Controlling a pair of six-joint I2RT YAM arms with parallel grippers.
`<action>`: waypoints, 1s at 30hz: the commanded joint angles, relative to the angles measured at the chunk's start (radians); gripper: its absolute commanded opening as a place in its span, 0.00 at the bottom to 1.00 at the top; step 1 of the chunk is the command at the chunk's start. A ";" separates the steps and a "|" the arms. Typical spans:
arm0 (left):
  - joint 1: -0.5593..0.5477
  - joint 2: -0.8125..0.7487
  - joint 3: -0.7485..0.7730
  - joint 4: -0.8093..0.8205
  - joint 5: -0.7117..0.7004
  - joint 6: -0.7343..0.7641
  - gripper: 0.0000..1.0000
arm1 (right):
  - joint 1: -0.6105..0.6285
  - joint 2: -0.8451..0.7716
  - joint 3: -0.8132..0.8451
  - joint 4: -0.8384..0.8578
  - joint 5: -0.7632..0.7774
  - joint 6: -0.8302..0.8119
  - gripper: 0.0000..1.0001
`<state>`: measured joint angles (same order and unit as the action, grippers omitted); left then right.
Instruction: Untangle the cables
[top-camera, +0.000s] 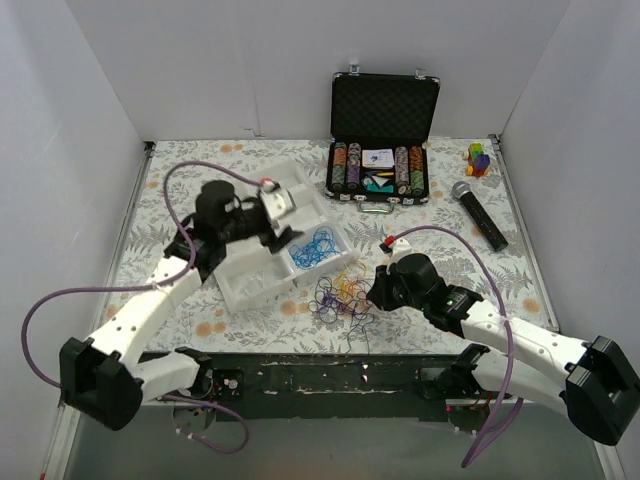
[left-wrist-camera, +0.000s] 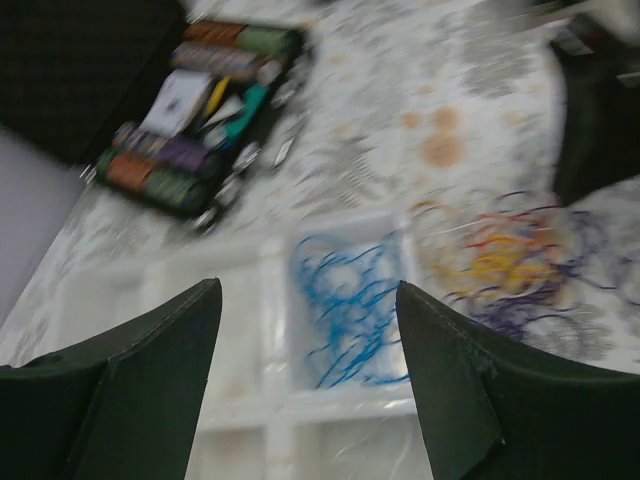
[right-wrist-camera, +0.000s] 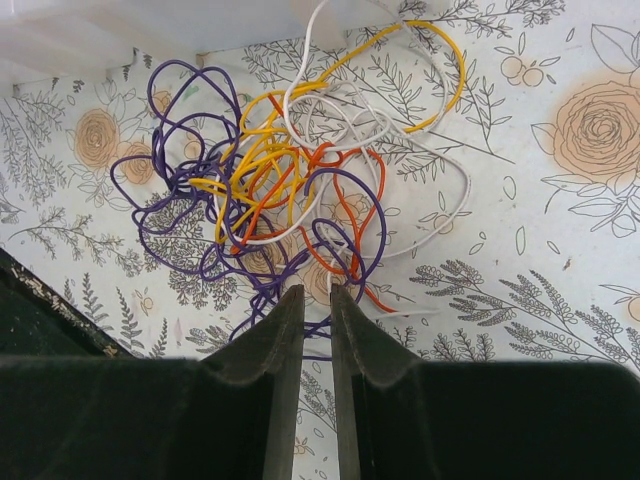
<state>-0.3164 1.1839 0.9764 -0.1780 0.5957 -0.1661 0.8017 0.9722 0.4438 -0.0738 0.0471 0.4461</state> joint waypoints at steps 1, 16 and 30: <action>-0.283 -0.075 -0.108 -0.045 0.053 0.152 0.72 | 0.002 -0.052 0.027 0.012 0.026 0.013 0.25; -0.504 0.325 -0.051 0.112 0.003 0.394 0.55 | -0.006 -0.168 -0.007 -0.060 0.080 0.014 0.25; -0.520 0.480 0.047 0.078 -0.016 0.589 0.38 | -0.030 -0.198 -0.040 -0.044 0.031 0.016 0.25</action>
<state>-0.8333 1.6688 0.9695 -0.0704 0.5747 0.3477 0.7841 0.7822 0.4103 -0.1410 0.0944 0.4606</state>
